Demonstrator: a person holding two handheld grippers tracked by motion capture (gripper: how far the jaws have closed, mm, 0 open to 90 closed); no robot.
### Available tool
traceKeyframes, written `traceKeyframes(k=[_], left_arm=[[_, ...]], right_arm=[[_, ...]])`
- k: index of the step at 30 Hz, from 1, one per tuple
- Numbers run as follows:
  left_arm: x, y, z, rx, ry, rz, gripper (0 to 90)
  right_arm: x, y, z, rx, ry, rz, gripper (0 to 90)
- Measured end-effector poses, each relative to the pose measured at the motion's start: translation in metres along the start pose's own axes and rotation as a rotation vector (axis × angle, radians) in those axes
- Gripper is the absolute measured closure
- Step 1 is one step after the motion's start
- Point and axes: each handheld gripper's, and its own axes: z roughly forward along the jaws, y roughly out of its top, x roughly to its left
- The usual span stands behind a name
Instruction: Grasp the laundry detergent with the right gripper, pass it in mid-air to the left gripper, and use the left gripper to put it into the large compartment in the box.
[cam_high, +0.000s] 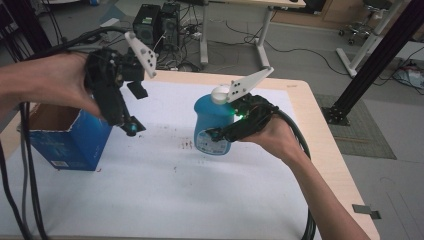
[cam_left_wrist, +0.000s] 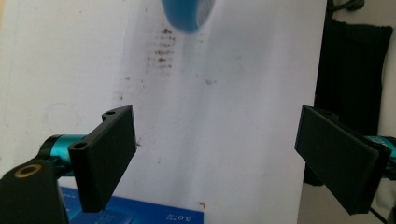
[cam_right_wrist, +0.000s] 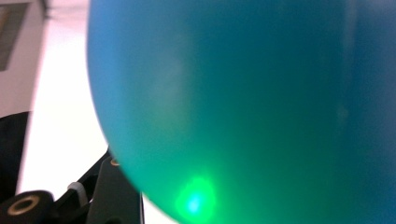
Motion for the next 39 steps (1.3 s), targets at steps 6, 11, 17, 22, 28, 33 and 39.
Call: traceKeyframes(k=[6, 11, 17, 22, 28, 33, 39], left_arm=[[0.002, 0.01, 0.001, -0.017, -0.014, -0.02, 12.7], [0.002, 0.019, 0.012, 0.011, -0.01, -0.032, 12.7], [0.003, 0.03, 0.026, 0.016, -0.022, -0.031, 12.7], [0.004, 0.039, 0.039, 0.018, -0.033, -0.025, 12.7], [0.004, 0.048, 0.049, 0.02, -0.034, -0.019, 12.7], [0.003, 0.054, 0.054, 0.033, -0.041, 0.002, 13.4], [0.004, 0.056, 0.055, 0.032, -0.03, 0.009, 17.1]], right_arm=[[0.01, 0.021, 0.024, 0.015, 0.084, -0.058, 46.7], [0.013, 0.028, 0.039, -0.003, 0.126, -0.072, 46.7], [0.016, 0.031, 0.047, -0.009, 0.143, -0.081, 46.7], [0.016, 0.03, 0.048, -0.007, 0.139, -0.081, 46.6], [0.016, 0.027, 0.048, -0.008, 0.135, -0.084, 46.6], [0.016, 0.025, 0.047, -0.02, 0.129, -0.084, 46.6], [0.018, 0.024, 0.046, -0.015, 0.126, -0.088, 46.6]])
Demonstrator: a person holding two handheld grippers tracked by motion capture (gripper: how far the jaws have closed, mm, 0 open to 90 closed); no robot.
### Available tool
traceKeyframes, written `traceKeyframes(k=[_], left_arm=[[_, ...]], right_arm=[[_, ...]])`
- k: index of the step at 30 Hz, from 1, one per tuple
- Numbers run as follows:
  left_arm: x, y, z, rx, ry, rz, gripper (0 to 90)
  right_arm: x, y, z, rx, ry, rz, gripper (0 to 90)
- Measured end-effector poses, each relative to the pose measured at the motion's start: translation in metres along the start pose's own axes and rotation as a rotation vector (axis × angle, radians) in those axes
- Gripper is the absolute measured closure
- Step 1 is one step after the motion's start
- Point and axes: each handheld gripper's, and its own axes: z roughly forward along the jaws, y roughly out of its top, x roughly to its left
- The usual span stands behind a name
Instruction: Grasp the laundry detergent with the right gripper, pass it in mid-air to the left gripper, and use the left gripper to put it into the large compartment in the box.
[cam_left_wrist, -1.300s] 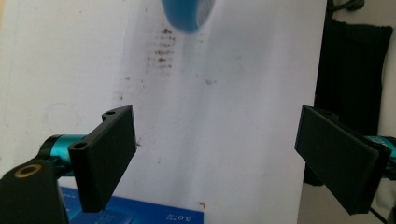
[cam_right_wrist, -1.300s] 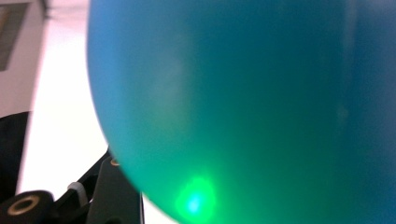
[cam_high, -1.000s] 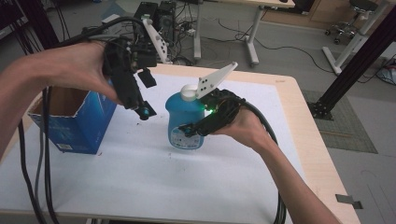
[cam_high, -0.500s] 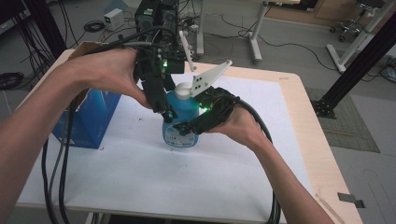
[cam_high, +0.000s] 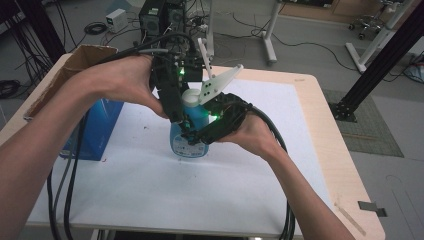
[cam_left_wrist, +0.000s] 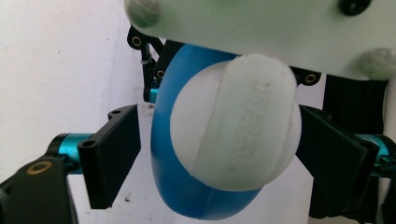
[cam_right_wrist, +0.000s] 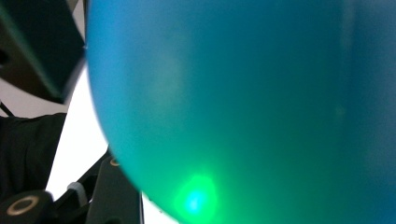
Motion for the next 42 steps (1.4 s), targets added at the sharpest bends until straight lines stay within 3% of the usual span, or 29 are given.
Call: traceKeyframes(k=[12, 42], left_arm=[[0.0004, 0.0007, 0.0021, 0.02, 0.003, 0.006, 25.4], [-0.0025, 0.0048, 0.0045, 0.034, 0.001, 0.04, 34.2]], right_arm=[[0.0028, -0.0023, 0.0005, 0.003, -0.012, 0.004, 46.5], [0.0042, -0.003, 0.0003, -0.003, -0.014, 0.004, 46.4]])
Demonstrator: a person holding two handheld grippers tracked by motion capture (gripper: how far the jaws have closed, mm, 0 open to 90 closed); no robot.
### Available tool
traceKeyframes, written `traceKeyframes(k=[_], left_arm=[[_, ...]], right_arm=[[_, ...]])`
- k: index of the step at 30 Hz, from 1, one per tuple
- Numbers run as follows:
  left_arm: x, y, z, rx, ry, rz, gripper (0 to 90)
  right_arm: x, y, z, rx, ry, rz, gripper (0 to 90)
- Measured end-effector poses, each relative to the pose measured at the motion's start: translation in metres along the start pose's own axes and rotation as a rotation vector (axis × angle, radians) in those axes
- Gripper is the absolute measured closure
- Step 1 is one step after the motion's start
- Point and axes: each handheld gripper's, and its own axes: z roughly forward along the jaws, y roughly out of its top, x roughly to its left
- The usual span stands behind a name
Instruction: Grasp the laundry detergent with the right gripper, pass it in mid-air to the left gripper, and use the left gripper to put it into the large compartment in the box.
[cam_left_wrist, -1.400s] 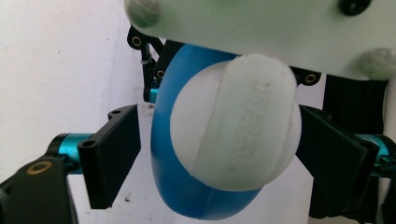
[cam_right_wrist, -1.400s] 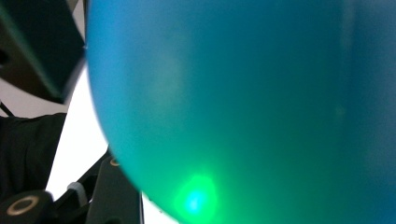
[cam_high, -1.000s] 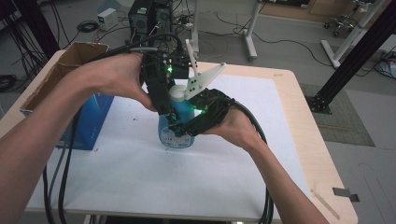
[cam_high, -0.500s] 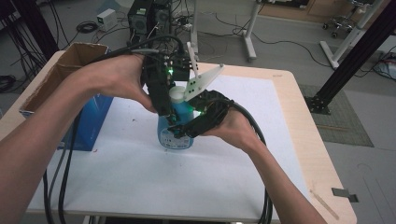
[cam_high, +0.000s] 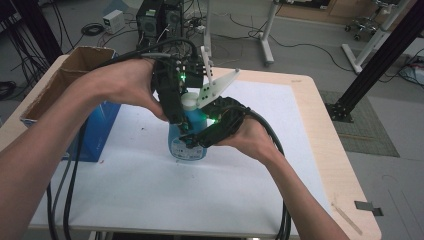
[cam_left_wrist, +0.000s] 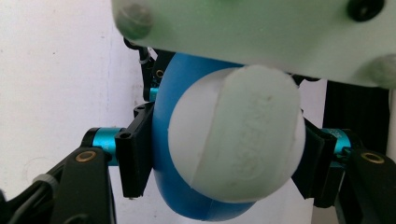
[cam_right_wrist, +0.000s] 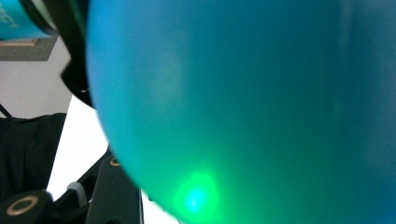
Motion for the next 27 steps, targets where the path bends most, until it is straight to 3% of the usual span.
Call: traceKeyframes(k=[10, 14, 19, 27], left_arm=[[-0.0008, 0.0016, 0.0001, 0.003, 0.004, 0.021, 36.5], [-0.0011, 0.0024, -0.0006, -0.017, 0.012, 0.022, 37.0], [-0.0023, 0.0035, -0.0016, -0.02, 0.025, 0.03, 37.1], [-0.0027, 0.0042, -0.0005, 0.004, 0.02, 0.03, 37.3]], right_arm=[[0.0003, -0.0013, -0.0003, -0.004, 0.003, 0.001, 46.4], [0.0001, -0.0024, -0.0021, -0.015, 0.006, 0.006, 46.0], [-0.0001, -0.0031, -0.0037, -0.021, -0.012, 0.004, 45.4], [0.0011, -0.0041, -0.002, -0.027, -0.009, -0.004, 44.3]])
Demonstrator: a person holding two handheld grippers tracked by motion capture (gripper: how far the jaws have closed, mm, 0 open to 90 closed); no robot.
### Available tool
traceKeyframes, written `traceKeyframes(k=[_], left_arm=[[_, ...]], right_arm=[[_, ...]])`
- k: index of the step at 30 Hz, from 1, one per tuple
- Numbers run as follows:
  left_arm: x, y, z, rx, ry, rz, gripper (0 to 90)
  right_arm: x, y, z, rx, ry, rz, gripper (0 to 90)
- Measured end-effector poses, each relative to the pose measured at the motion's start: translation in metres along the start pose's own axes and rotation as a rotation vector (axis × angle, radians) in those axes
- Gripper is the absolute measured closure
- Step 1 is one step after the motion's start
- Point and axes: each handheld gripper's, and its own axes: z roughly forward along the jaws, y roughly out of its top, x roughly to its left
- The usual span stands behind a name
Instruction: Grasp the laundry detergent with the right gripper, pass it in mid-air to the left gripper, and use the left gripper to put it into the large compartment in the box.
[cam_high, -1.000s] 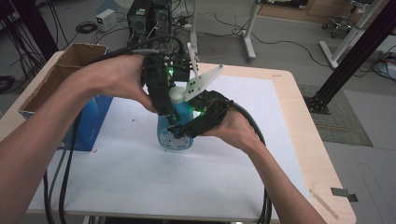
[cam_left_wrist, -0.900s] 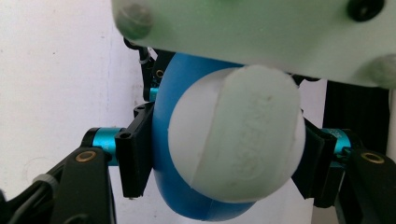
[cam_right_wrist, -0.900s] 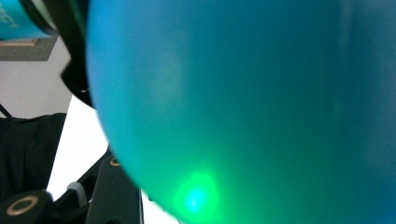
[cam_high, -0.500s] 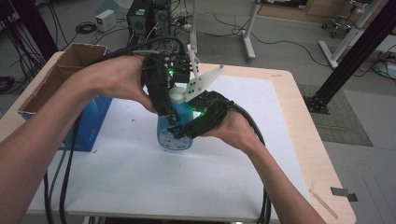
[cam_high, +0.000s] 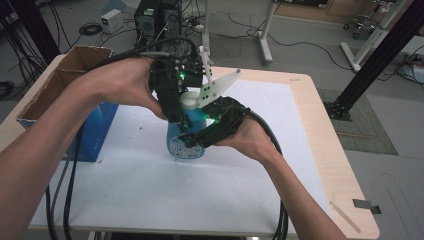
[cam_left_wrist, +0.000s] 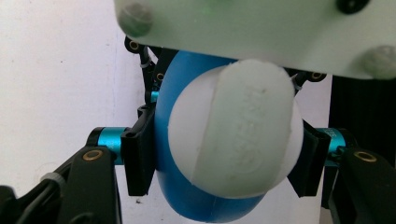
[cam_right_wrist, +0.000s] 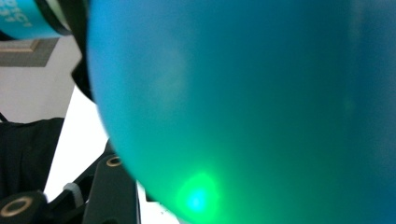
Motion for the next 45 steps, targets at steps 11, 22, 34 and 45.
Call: traceKeyframes(k=[11, 22, 34, 45], left_arm=[[0.0, -0.002, -0.003, -0.004, 0.002, 0.0, 37.2], [-0.001, -0.004, -0.004, 0.007, 0.008, 0.002, 37.2], [-0.001, -0.005, -0.004, 0.022, 0.006, 0.001, 37.2], [0.0, -0.008, -0.008, 0.026, 0.011, -0.004, 37.3]], right_arm=[[-0.001, -0.002, -0.002, -0.004, -0.008, 0.014, 37.5], [0.0, -0.002, -0.004, -0.009, -0.013, 0.029, 31.7], [0.0, -0.003, -0.007, 0.0, -0.012, 0.044, 26.2], [0.003, -0.004, -0.014, 0.031, -0.023, 0.045, 22.9]])
